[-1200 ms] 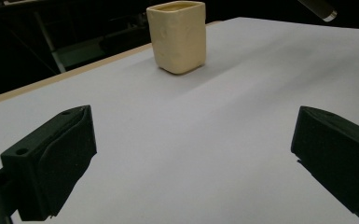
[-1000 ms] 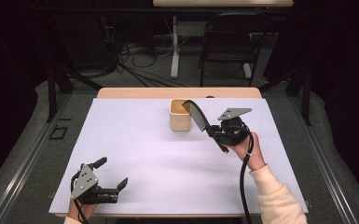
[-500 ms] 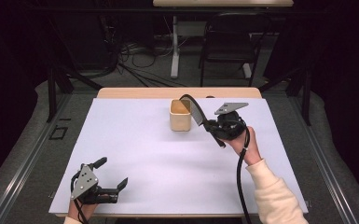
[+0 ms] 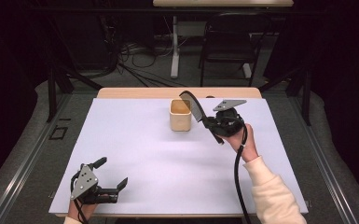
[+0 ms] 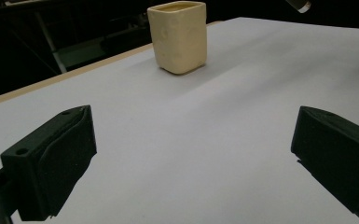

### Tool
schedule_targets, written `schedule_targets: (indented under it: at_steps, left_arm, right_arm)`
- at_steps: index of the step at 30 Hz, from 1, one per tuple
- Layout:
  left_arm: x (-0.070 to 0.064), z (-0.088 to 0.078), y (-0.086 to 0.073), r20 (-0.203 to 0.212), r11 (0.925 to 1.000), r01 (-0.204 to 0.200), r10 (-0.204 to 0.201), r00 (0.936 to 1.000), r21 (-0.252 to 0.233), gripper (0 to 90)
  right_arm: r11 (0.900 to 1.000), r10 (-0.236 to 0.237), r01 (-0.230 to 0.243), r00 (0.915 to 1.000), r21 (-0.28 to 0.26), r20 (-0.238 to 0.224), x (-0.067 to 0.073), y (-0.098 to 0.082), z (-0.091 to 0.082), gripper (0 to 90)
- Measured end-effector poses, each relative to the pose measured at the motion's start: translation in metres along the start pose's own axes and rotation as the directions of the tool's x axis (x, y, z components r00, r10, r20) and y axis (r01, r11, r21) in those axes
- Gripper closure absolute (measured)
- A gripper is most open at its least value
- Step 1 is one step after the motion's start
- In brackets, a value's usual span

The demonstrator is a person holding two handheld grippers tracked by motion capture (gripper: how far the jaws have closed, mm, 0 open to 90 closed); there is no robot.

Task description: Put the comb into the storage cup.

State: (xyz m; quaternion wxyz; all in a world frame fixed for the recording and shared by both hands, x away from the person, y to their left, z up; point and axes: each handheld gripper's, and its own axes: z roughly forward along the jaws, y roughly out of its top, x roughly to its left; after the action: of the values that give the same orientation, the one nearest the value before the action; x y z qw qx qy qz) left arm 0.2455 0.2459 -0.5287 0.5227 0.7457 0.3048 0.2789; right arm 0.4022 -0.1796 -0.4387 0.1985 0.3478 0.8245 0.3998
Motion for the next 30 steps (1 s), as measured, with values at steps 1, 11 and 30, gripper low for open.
schedule_targets:
  at_steps: [1, 11, 30]
  left_arm:
    - [0.0, 0.0, 0.0, 0.0, 1.0, 0.0, 0.0, 1.0, 0.001, 0.0]
    - [0.0, 0.0, 0.0, 0.0, 1.0, 0.002, -0.002, 1.0, 0.0, 0.0]
    - [0.0, 0.0, 0.0, -0.001, 1.0, 0.002, -0.002, 1.0, 0.0, 0.0]
  right_arm:
    - [1.0, 0.001, -0.001, 1.0, -0.002, 0.001, 0.0, 0.0, 0.0, 71.7]
    - [1.0, 0.01, -0.01, 0.9999, -0.024, 0.01, -0.001, 0.001, 0.005, 71.7]
    - [0.998, 0.014, -0.012, 0.9994, -0.056, 0.032, -0.003, 0.009, 0.012, 71.7]
